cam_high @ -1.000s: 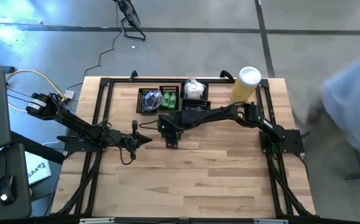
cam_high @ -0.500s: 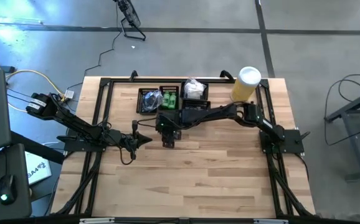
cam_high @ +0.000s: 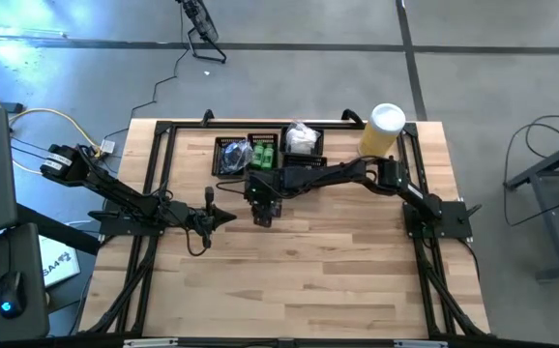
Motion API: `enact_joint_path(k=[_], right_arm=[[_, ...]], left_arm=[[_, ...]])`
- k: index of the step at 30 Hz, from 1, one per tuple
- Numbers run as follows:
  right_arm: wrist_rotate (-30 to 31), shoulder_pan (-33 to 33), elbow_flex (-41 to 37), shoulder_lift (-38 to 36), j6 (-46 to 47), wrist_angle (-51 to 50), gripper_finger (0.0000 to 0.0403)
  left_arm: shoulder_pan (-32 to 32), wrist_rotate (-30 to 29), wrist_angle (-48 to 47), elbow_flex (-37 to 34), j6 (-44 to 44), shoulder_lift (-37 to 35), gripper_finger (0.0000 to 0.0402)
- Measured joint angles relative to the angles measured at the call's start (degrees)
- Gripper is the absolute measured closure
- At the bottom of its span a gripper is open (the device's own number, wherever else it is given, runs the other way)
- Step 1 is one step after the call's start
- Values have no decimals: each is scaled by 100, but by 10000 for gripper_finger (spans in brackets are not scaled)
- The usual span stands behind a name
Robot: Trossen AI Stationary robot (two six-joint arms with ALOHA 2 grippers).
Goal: Pick & Place Travel size toiletries
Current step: Put the blue shave cream into the bottom black bin
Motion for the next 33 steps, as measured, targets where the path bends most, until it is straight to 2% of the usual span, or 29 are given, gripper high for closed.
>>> enact_joint_path(k=[18, 33], right_arm=[[-135, 1, -181, -12, 47, 412, 166], [-156, 8, -181, -12, -138, 395, 267]], left_arm=[[-1, 0, -1, -1, 0, 0, 402], [-1, 2, -2, -1, 0, 0, 402]])
